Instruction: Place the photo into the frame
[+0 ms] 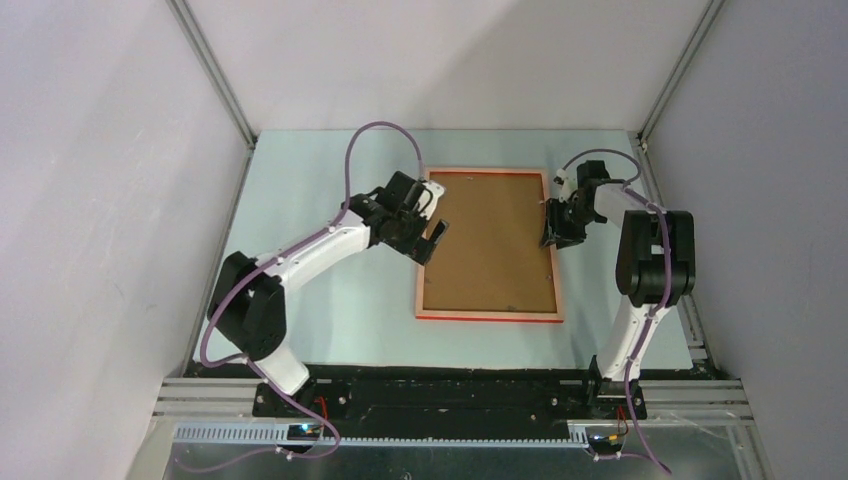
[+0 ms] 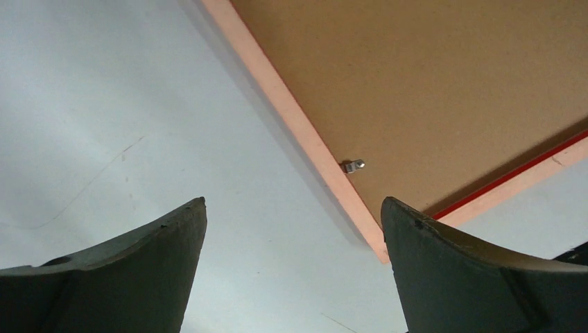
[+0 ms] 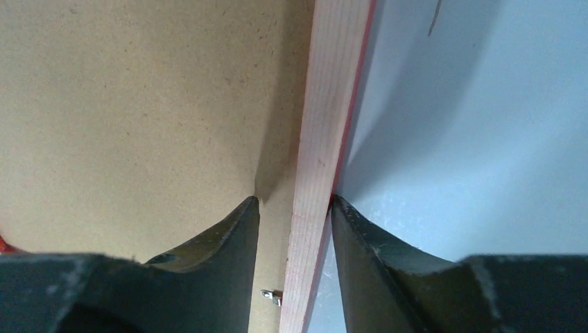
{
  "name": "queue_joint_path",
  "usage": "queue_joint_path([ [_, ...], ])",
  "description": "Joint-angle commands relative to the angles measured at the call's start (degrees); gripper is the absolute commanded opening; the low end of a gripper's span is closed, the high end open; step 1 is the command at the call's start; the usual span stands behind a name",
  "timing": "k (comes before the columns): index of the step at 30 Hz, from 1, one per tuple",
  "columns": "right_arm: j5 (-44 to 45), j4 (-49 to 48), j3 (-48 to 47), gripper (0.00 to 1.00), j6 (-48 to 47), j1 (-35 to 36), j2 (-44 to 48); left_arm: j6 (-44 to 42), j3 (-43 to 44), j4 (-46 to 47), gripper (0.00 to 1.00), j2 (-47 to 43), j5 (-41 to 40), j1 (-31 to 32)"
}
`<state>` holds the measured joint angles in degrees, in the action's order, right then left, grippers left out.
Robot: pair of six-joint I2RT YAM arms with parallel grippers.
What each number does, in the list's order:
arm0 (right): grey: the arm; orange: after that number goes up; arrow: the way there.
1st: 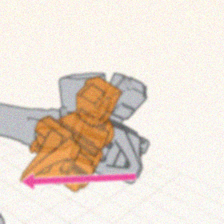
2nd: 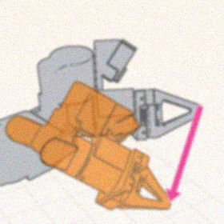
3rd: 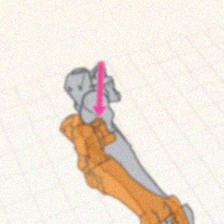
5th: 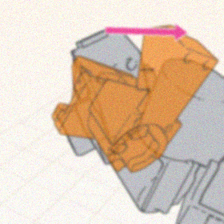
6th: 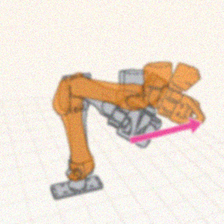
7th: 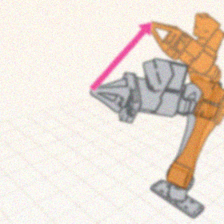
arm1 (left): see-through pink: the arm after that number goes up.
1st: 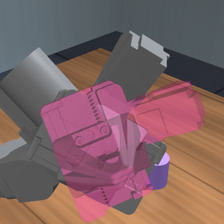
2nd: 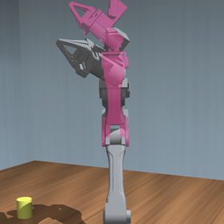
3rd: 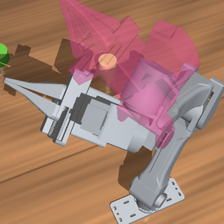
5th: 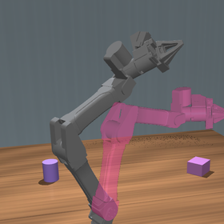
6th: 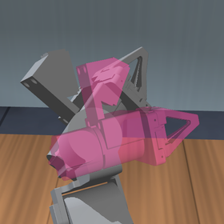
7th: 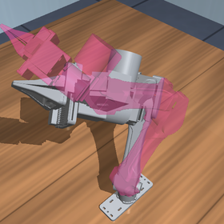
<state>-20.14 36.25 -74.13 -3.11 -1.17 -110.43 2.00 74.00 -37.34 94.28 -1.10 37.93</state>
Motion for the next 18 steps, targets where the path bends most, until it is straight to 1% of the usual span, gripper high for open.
queue_joint_path([
  [1, 4.4, -0.2, -4.3, 0.44, -1.7, 0.8, -3.3, -3.3, 1.4, 1.1, 1.0, -3.3, 0.5, -2.7],
  [3, 4.8, 0.4, -5.7, 0.34, -2.2, 0.8, -4.5, -4.2, 1.3, 1.0, 1.0, -3.9, 0.6, -3.8],
  [4, 4.9, 0.6, -6.2, 0.32, -2.7, 0.8, -4.7, -4.4, 1.2, 1.0, 1.0, -4.1, 0.6, -4.7],
  [5, 5.1, 1.0, -7.0, 0.26, -3.0, 0.8, -5.1, -4.9, 1.0, 1.0, 1.0, -4.6, 0.7, -5.0],
  [6, 5.2, 1.3, -7.7, 0.23, -3.7, 0.8, -5.4, -5.1, 0.9, 1.0, 0.99, -4.8, 0.7, -6.0],
  [7, 5.2, 2.2, -9.2, 0.18, -4.1, 0.9, -6.0, -5.4, 0.7, 1.0, 1.0, -5.3, 1.4, -7.0],
  [11, 3.8, 5.7, -15.0, 0.04, -8.3, 0.9, -8.3, -5.7, 0.1, 1.0, 1.0, -6.7, 3.9, -10.4],
  [13, 3.2, 8.5, -18.8, 0.0, -11.5, 1.0, -10.1, -5.9, -0.3, 1.0, 1.0, -7.3, 4.6, -12.1],
  [18, 3.2, 16.6, -29.1, 0.0, -22.3, 1.8, -15.0, -6.9, -1.4, 0.9, 1.0, -8.6, 5.0, -15.3],
])
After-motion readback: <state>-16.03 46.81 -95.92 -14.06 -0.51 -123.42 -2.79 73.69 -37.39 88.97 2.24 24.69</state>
